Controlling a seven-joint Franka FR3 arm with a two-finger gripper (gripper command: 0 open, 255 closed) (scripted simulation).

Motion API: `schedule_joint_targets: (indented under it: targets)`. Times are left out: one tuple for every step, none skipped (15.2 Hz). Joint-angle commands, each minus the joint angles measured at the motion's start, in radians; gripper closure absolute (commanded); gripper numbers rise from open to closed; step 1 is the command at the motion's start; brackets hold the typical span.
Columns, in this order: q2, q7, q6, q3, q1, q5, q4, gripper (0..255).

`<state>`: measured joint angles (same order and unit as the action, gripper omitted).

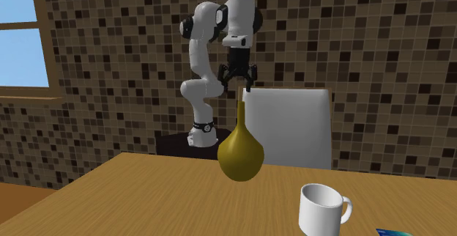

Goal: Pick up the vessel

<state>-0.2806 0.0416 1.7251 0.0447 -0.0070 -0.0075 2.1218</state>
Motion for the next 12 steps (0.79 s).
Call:
schedule_joint_targets:
  targets:
    - [0.084,0.015,0.011,-0.003,0.001,0.004,-0.051,0]
    - [0.110,0.018,0.013,-0.003,0.002,0.005,-0.069,0]
    - [0.111,0.018,0.026,-0.003,0.002,0.005,-0.057,0]
    - [0.113,0.018,0.040,-0.003,0.002,0.005,-0.046,0]
    - [0.115,0.017,0.053,-0.003,0.002,0.005,-0.035,0]
    - [0.118,0.017,0.066,-0.003,0.002,0.005,-0.024,0]
    - [0.120,0.017,0.080,-0.003,0.001,0.005,-0.013,0]
    - [0.123,0.017,0.093,-0.003,0.001,0.005,-0.002,0]
    - [0.126,0.017,0.107,-0.003,0.001,0.005,0.008,0]
    - [0.128,0.017,0.114,-0.002,0.001,0.005,0.014,0]
    - [0.128,0.017,0.114,-0.002,0.001,0.005,0.014,0]
    - [0.128,0.017,0.114,-0.002,0.001,0.005,0.013,255]
